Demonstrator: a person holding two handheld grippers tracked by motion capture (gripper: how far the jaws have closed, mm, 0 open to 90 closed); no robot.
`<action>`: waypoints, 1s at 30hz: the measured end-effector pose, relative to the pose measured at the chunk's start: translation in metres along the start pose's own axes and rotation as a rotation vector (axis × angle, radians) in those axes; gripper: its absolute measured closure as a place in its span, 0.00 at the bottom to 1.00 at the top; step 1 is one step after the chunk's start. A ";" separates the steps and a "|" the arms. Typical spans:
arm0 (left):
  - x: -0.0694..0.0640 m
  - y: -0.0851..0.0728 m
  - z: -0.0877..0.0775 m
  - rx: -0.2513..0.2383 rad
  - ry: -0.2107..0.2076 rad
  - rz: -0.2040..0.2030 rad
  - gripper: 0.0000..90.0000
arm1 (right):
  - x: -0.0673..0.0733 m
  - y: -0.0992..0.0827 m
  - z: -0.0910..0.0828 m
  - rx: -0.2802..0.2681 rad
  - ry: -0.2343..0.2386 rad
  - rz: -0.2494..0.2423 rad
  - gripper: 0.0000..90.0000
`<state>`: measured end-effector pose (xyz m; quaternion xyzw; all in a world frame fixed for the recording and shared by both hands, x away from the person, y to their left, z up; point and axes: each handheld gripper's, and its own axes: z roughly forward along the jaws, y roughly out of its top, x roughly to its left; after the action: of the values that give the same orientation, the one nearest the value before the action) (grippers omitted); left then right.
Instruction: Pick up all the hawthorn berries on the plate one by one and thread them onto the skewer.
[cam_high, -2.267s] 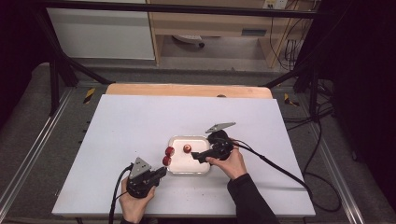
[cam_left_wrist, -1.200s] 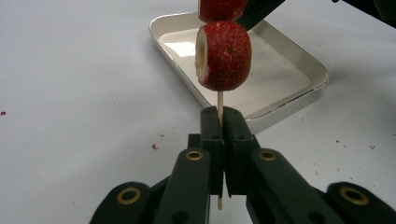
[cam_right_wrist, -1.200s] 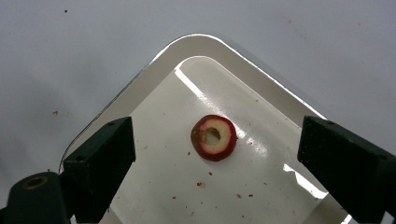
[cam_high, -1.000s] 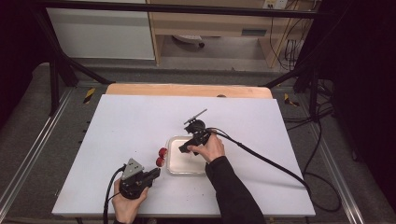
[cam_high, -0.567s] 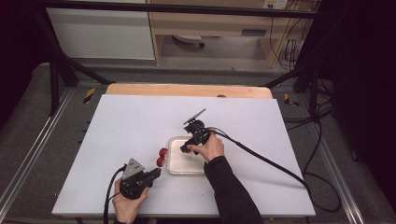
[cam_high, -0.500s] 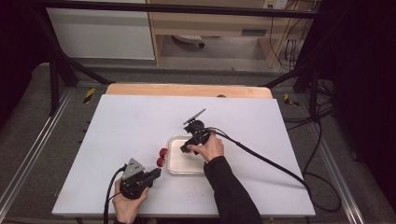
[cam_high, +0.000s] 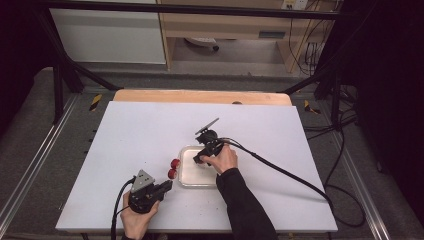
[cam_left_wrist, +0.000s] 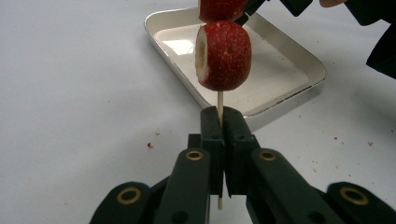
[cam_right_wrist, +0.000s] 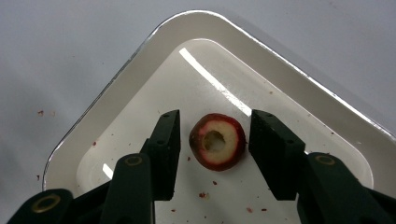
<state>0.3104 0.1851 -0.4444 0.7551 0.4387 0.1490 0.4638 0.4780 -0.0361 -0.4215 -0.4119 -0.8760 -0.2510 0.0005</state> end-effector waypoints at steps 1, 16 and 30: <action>0.000 0.000 0.000 0.000 0.000 0.000 0.98 | 0.000 0.000 0.000 -0.001 -0.004 -0.005 0.62; 0.000 0.000 -0.001 0.000 0.003 0.004 0.98 | 0.000 -0.001 0.002 0.001 -0.003 0.033 0.68; -0.010 0.001 0.003 -0.012 -0.009 0.004 0.98 | 0.007 -0.007 -0.042 -0.183 0.082 0.061 0.69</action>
<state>0.3072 0.1749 -0.4436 0.7539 0.4339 0.1490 0.4702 0.4592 -0.0535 -0.3861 -0.4260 -0.8358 -0.3463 0.0065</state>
